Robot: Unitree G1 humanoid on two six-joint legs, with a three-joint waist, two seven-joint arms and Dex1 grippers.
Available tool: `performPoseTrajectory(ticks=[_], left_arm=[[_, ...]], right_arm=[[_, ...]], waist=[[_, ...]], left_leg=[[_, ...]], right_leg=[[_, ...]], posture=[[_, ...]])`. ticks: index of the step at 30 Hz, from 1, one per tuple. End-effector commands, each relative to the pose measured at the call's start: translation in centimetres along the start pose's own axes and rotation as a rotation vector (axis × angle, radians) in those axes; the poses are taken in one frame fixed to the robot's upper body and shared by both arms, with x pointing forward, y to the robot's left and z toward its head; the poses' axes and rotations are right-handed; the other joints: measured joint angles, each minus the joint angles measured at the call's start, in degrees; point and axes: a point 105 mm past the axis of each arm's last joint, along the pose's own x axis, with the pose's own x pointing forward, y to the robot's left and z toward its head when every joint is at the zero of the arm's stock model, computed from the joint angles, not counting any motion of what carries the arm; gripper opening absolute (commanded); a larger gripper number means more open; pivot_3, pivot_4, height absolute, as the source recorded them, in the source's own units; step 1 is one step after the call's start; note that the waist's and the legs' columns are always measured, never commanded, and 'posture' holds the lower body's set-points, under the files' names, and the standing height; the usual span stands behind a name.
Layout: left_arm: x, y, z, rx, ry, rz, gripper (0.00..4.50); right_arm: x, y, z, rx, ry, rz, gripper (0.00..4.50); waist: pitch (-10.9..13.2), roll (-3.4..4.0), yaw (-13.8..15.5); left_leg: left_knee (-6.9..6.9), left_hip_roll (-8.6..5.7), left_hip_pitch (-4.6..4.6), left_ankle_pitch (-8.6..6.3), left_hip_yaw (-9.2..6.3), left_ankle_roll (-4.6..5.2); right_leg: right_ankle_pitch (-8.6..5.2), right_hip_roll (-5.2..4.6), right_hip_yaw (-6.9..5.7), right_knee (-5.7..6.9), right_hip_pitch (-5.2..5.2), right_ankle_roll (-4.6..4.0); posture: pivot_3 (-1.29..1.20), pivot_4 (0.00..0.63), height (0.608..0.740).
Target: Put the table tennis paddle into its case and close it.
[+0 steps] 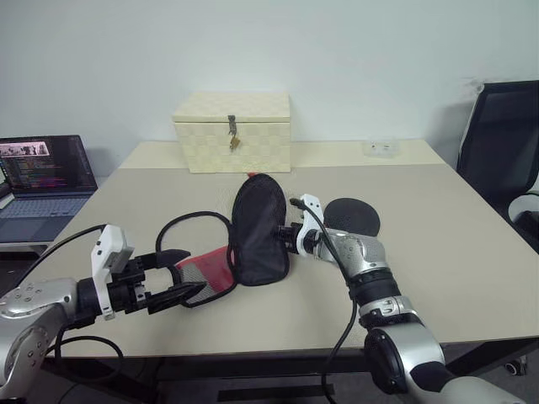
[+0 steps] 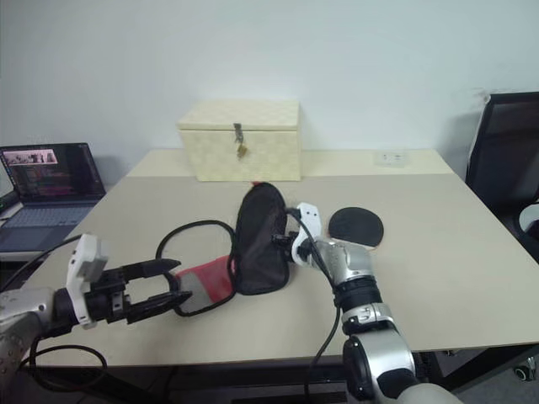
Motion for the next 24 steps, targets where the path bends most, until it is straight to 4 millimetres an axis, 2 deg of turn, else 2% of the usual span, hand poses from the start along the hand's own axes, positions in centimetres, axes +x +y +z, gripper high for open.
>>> performPoseTrajectory(ticks=[1, 8, 12, 18, 24], left_arm=[[0.4, 0.0, 1.0, 0.037, -0.011, -0.011, 4.50], [0.9, 0.2, 1.5, 0.051, -0.011, -0.023, 4.50], [1.1, 0.3, 1.7, 0.055, -0.010, -0.026, 4.50], [1.5, 0.3, 1.8, 0.058, -0.011, -0.032, 4.50], [1.8, 0.3, 2.0, 0.064, -0.012, -0.037, 4.50]], right_arm=[[-0.7, -0.2, 3.1, -0.005, -0.100, 0.001, 0.04], [-1.7, -3.2, 4.0, 0.003, -0.127, -0.091, 0.04], [-2.1, -4.3, 4.1, -0.021, -0.122, -0.121, 0.04], [-1.9, -4.7, 4.7, -0.091, -0.110, -0.130, 0.04], [-1.2, -4.1, 5.3, -0.203, -0.088, -0.100, 0.04]], waist=[[0.0, 0.00, 0.0], [0.0, 0.00, 0.0], [0.0, 0.01, 0.0], [0.0, 0.02, 0.0], [0.0, 0.02, -0.1]], left_leg=[[0.00, -0.01, 0.00, 0.00, 0.00, 0.00], [-0.01, -0.01, -0.01, 0.00, 0.01, 0.00], [-0.01, -0.01, -0.01, 0.00, 0.03, 0.00], [-0.01, -0.01, -0.01, 0.00, 0.05, 0.00], [-0.03, 0.00, -0.01, 0.00, 0.05, 0.00]], right_leg=[[0.00, 0.00, 0.00, 0.00, 0.00, 0.00], [0.00, 0.00, 0.01, 0.00, 0.00, 0.00], [0.00, 0.00, 0.03, 0.00, -0.01, 0.00], [0.00, 0.01, 0.03, 0.00, -0.01, 0.00], [0.00, 0.06, 0.05, 0.00, -0.03, 0.00]], posture=[[0.00, 0.150, 0.740], [0.00, 0.150, 0.740], [0.00, 0.150, 0.740], [0.00, 0.150, 0.740], [0.00, 0.150, 0.740]])
